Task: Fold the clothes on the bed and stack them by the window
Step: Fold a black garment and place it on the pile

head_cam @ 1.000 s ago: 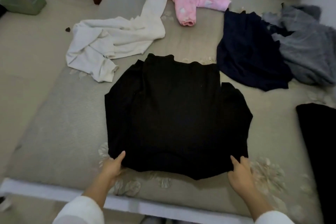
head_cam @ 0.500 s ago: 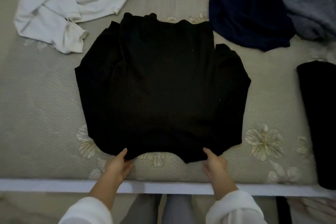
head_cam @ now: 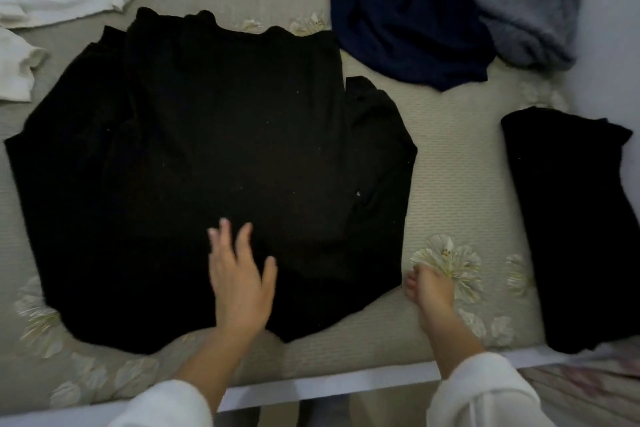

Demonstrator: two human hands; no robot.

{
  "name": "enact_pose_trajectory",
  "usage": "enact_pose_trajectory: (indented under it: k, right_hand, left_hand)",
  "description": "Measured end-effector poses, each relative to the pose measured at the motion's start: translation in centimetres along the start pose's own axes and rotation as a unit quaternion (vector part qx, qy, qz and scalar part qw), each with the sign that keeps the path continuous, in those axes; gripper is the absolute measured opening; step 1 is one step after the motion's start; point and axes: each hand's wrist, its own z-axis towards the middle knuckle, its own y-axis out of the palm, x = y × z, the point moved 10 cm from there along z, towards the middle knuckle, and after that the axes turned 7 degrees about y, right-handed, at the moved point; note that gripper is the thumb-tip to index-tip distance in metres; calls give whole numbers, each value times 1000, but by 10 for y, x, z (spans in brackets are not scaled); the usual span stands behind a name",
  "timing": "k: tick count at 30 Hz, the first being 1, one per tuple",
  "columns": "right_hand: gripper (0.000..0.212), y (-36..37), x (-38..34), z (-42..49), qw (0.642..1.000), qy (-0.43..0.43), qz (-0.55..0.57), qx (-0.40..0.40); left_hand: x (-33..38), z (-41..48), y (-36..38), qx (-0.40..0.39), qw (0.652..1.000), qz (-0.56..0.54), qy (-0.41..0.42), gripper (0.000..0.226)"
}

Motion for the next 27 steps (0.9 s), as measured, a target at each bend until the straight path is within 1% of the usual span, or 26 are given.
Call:
enact_pose_trajectory:
  k: [2, 3, 4, 6, 7, 9, 11, 12, 13, 14, 15, 16, 17, 18, 19, 20, 21, 22, 23, 24, 25, 26, 27]
  right_hand:
    - [19, 7, -30, 17, 999, -28, 15, -24]
    - [19, 14, -44, 24, 998, -43, 14, -39]
    - [18, 22, -58, 31, 997, -56, 14, -55]
    - [16, 38, -84, 44, 994, -74, 24, -77]
    - [17, 47, -96, 50, 993, -78, 31, -87]
    - [21, 68, -117, 56, 988, -74, 39, -133]
    - [23, 87, -138, 59, 980, -69, 54, -181]
    - [21, 94, -147, 59, 977, -65, 61, -194]
    - [18, 96, -157, 57, 977, -76, 68, -186]
    - [12, 94, -173, 54, 977, -123, 73, -157]
    - [5, 91, -194, 45, 968, -207, 56, -128]
    - [6, 96, -216, 25, 943, -308, 12, -125]
    - [12, 113, -228, 1, 903, -391, -49, -169]
    - [15, 134, -225, -20, 862, -430, -113, -244]
    - [16, 151, -214, -31, 834, -422, -163, -314]
    - [16, 161, -205, -31, 824, -407, -197, -342]
    - [16, 163, -205, -21, 836, -396, -206, -318]
    - [15, 160, -211, -6, 858, -395, -211, -250]
    - [19, 156, -217, 9, 880, -385, -212, -182]
    - [32, 156, -218, 21, 898, -356, -209, -151]
    - [45, 162, -215, 28, 914, -316, -205, -154]
    - [54, 173, -212, 31, 917, -290, -216, -166]
    - [57, 184, -211, 30, 907, -291, -251, -170]
  left_hand:
    - [49, 5, 53, -90, 985, 51, 139, 64]
    - [64, 7, 77, -123, 972, 86, 184, 64]
    - [72, 10, 98, -148, 960, 116, 206, 63]
    - [70, 17, 127, -176, 951, 161, 198, 61]
    - [66, 20, 135, -174, 950, 177, 188, 60]
    - [63, 21, 138, -149, 952, 193, 186, 59]
    - [66, 22, 137, -120, 957, 182, 193, 60]
    - [66, 21, 138, -119, 956, 181, 197, 60]
    - [66, 21, 138, -121, 956, 182, 197, 60]
    - [65, 21, 138, -121, 956, 184, 192, 60]
    - [65, 21, 137, -121, 957, 186, 187, 60]
    - [65, 21, 137, -125, 957, 187, 183, 60]
    - [66, 21, 137, -129, 957, 187, 180, 60]
    - [66, 21, 136, -131, 958, 185, 177, 60]
    - [67, 21, 136, -131, 958, 183, 176, 59]
    - [67, 21, 136, -132, 958, 183, 174, 59]
    - [67, 21, 136, -133, 958, 185, 174, 59]
    - [67, 21, 136, -135, 958, 187, 173, 59]
    - [66, 21, 137, -136, 957, 187, 173, 59]
    - [66, 21, 137, -136, 957, 188, 172, 60]
    - [66, 22, 137, -139, 957, 188, 171, 60]
    - [66, 22, 138, -142, 957, 187, 172, 60]
    - [66, 22, 139, -144, 957, 186, 172, 60]
